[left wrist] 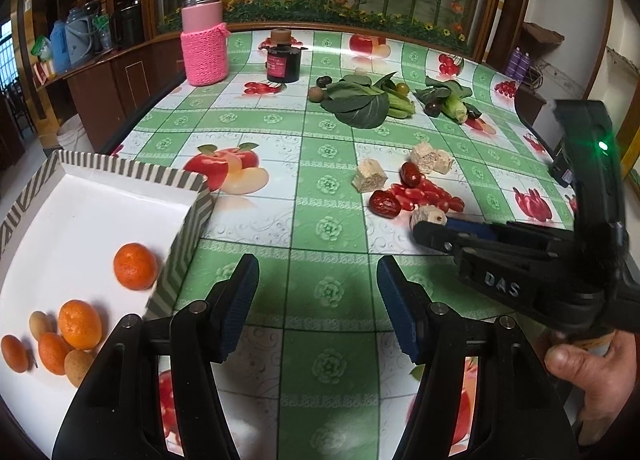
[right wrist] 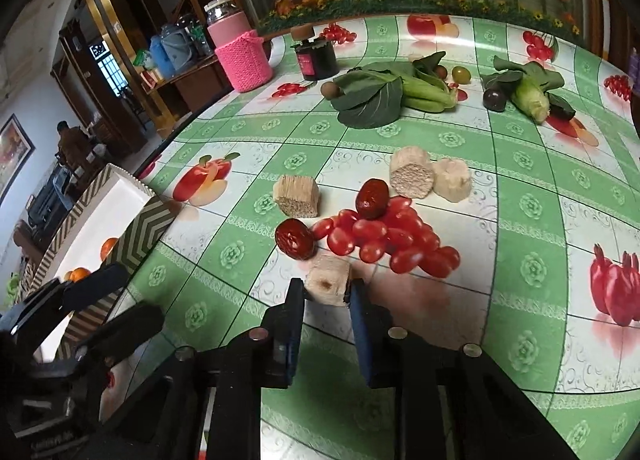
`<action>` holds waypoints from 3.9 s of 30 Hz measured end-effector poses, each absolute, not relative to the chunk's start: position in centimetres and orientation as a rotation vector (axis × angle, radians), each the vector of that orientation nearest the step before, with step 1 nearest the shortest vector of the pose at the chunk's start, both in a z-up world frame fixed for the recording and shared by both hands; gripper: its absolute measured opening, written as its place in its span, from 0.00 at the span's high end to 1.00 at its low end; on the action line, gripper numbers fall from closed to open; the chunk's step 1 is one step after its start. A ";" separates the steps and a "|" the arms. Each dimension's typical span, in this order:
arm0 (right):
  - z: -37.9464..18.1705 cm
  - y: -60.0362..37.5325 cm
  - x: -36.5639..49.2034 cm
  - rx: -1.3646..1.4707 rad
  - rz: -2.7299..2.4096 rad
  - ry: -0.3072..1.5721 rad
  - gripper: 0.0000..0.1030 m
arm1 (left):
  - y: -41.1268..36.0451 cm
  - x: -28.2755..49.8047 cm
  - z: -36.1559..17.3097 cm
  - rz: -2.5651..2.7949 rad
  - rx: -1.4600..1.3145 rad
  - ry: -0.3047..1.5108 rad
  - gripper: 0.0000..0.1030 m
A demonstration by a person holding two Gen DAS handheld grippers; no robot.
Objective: Organize fruits
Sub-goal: 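Grasp a red date with the left tool while the right tool grasps a tan cylinder cake, then carry the date and cake into the white tray and open both tools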
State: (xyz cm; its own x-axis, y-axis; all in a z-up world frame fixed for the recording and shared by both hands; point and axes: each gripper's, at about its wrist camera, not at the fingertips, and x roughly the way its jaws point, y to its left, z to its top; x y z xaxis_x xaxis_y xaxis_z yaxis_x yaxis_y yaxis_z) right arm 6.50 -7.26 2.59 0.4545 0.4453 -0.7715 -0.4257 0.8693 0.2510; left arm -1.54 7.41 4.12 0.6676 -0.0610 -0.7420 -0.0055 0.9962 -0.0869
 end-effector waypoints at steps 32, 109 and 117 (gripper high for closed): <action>3.7 -14.0 6.6 0.121 0.481 0.884 0.79 | 3.2 4.9 2.1 -0.185 -0.058 0.892 0.75; 7.4 12.1 -8.8 -0.145 0.976 0.834 0.79 | 26.8 -16.8 4.4 0.239 -0.189 0.793 0.75; 6.0 14.6 -8.7 -0.199 1.003 0.873 0.79 | 27.0 -16.4 3.6 0.231 -0.189 0.808 0.75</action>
State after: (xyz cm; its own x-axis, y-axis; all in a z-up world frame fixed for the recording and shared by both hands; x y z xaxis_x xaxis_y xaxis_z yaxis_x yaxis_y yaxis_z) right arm -8.68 14.59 6.01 0.2418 0.6526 -0.7181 -0.8014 0.5515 0.2313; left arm -16.37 26.96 3.62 0.6680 0.1314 -0.7324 -0.2750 0.9582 -0.0788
